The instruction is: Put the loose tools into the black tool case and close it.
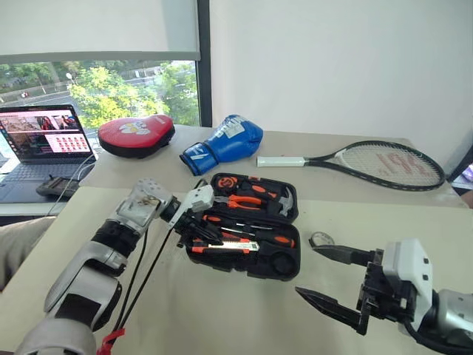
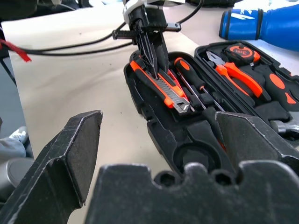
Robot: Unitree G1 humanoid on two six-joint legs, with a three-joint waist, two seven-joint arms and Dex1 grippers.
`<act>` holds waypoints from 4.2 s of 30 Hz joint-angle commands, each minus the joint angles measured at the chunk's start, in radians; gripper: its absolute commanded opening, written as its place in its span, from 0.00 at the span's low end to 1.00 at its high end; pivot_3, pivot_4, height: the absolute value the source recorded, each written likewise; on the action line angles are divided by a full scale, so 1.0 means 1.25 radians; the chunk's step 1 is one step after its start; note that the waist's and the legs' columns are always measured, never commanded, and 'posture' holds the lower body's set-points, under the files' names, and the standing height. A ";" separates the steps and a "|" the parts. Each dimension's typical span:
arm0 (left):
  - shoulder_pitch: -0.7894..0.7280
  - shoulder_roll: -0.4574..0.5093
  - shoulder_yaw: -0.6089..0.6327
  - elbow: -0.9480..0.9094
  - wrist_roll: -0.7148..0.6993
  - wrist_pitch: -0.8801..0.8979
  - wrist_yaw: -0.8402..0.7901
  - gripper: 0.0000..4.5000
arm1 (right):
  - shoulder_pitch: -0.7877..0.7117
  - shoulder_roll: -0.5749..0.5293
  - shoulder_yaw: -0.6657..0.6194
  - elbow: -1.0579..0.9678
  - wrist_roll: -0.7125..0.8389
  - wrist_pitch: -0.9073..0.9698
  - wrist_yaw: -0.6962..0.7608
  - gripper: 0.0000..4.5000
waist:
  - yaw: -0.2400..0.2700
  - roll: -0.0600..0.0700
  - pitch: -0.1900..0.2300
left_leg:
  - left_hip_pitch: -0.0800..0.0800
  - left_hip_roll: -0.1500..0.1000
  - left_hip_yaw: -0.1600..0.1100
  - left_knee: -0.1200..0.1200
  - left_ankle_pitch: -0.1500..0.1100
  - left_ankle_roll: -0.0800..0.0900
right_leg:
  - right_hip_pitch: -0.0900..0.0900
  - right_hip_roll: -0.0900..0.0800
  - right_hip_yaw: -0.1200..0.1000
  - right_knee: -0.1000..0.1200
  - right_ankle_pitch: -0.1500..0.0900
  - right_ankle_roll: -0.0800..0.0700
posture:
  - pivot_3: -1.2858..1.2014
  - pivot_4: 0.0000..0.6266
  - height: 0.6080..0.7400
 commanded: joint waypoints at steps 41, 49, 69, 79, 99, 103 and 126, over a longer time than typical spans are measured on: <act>0.554 -0.084 0.167 -0.583 0.011 0.329 0.701 0.01 | 0.040 -0.013 -0.099 -0.010 0.032 -0.003 0.032 1.00 | 0.000 0.011 -0.008 | 0.014 0.001 -0.002 -0.003 0.000 -0.002 | 0.012 -0.009 0.004 0.000 0.001 0.001 | 0.52 0.24 1.00; 0.479 -0.027 0.068 -0.522 0.086 0.267 0.632 0.01 | 0.039 -0.047 -0.061 0.001 0.035 0.032 0.025 1.00 | 0.002 0.016 -0.015 | 0.018 0.001 0.000 -0.007 0.000 -0.002 | 0.013 -0.004 0.003 -0.001 -0.001 0.000 | 0.52 0.24 1.00; 0.478 0.080 0.429 -0.785 -0.432 0.398 0.404 0.58 | -0.300 -0.159 0.246 0.274 -0.157 0.261 -0.146 1.00 | -0.013 0.010 -0.011 | 0.012 0.001 -0.001 -0.012 0.006 -0.012 | 0.007 -0.004 0.003 -0.001 -0.006 -0.007 | 0.52 0.24 1.00; 0.544 0.121 0.499 -0.942 -0.544 0.473 0.524 1.00 | -0.655 -0.073 0.561 0.614 -0.347 0.240 -0.019 0.64 | -0.020 0.009 -0.008 | 0.013 0.000 0.000 -0.012 0.006 -0.011 | 0.008 -0.002 0.002 -0.001 -0.005 -0.004 | 0.52 0.24 1.00; 0.699 0.162 0.542 -0.969 -0.535 0.395 0.541 1.00 | -0.722 -0.074 0.508 0.401 -0.232 0.407 0.197 0.01 | -0.020 0.013 -0.005 | 0.012 0.001 -0.001 -0.013 0.006 -0.012 | 0.006 -0.003 0.001 -0.002 -0.005 -0.004 | 0.52 0.24 1.00; 0.696 0.182 0.543 -0.947 -0.534 0.384 0.517 1.00 | -0.763 -0.006 0.603 0.387 -0.266 0.446 0.142 0.01 | -0.021 0.012 -0.004 | 0.012 0.002 -0.002 -0.013 0.005 -0.014 | 0.006 -0.004 0.003 -0.001 -0.005 -0.005 | 0.52 0.24 1.00; 0.688 0.167 0.601 -0.918 -0.608 0.432 0.649 1.00 | -0.780 0.060 0.588 0.406 -0.285 0.427 0.191 0.51 | -0.019 0.013 -0.004 | 0.011 0.000 -0.002 -0.013 0.006 -0.014 | 0.005 -0.002 -0.002 -0.001 -0.005 -0.005 | 0.52 0.24 1.00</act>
